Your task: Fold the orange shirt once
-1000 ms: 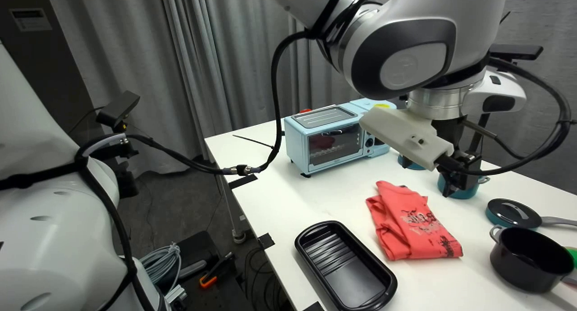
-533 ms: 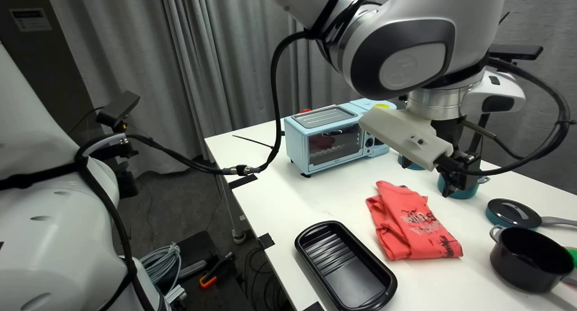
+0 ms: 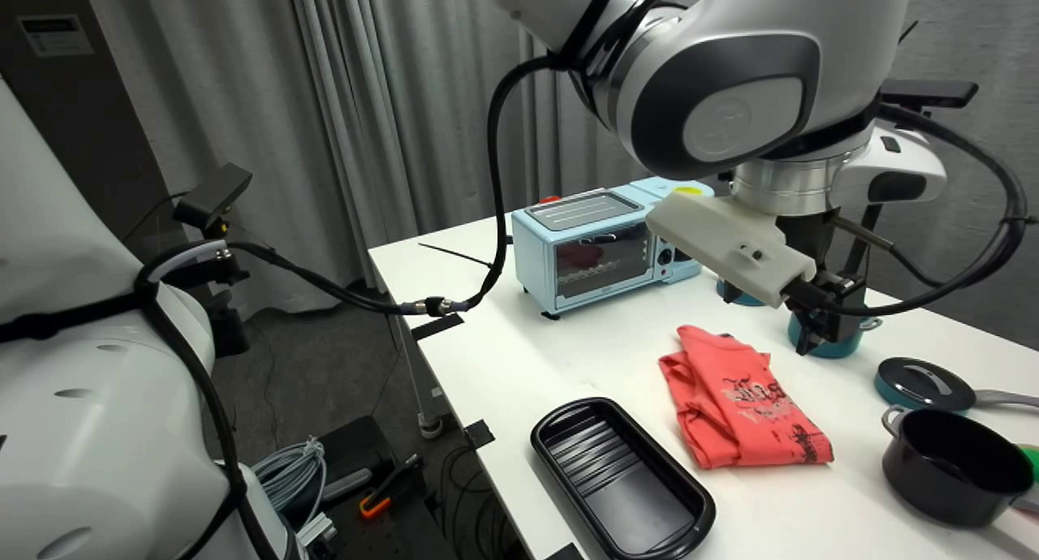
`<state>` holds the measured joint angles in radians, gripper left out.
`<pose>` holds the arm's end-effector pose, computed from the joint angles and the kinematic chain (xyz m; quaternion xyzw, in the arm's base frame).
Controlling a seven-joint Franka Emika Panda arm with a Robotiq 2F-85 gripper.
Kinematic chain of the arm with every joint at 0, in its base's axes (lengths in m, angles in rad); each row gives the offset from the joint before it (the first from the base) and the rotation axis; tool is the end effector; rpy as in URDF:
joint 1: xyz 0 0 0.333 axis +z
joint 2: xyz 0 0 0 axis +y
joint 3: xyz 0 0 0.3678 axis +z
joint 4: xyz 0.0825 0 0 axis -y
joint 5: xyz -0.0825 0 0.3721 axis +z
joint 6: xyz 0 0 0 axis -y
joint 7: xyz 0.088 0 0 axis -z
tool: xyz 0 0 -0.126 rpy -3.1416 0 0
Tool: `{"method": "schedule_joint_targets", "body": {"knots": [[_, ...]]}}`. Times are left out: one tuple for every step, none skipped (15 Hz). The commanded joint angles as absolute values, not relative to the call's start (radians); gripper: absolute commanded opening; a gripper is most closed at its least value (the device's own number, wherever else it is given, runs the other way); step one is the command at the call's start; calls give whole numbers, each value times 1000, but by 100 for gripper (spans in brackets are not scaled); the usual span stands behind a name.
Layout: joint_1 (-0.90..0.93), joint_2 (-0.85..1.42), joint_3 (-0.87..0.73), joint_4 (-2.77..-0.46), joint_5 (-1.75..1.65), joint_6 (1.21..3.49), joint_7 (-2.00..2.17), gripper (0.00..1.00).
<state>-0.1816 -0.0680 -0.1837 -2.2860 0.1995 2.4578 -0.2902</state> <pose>0.4857 -0.1846 0.4451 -0.9842 0.1067 -0.1368 0.0357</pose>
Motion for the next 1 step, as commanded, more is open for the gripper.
{"method": "schedule_joint_targets", "body": {"knots": [[-175,-69,-189,-2285,197,2456,-287,100]]}}
